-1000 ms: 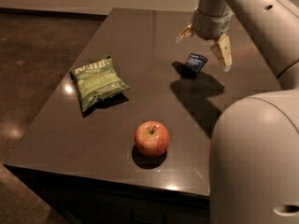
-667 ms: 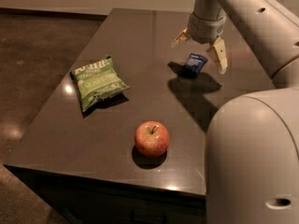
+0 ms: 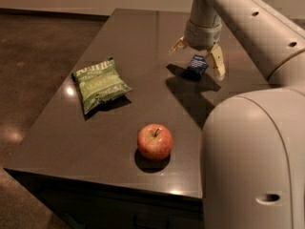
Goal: Move rxbar blueberry near apple
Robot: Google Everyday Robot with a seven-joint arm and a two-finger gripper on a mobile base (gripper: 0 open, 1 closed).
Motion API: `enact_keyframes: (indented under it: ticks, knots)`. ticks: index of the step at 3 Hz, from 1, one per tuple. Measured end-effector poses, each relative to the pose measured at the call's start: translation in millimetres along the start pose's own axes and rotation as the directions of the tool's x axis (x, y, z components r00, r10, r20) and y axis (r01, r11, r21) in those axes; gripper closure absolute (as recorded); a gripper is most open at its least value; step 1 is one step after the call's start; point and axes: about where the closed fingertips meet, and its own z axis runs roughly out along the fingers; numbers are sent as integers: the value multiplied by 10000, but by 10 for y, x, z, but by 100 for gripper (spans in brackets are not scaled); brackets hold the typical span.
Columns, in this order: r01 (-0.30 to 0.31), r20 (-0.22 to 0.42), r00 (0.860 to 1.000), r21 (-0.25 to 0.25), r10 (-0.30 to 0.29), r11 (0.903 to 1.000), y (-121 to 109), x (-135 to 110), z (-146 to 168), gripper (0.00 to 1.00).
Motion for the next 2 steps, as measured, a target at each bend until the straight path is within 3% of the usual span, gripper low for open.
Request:
enact_keyframes:
  ticks: [2]
  knots:
    - [-220,60,9997,-24,220,9998,-118,107,114,3]
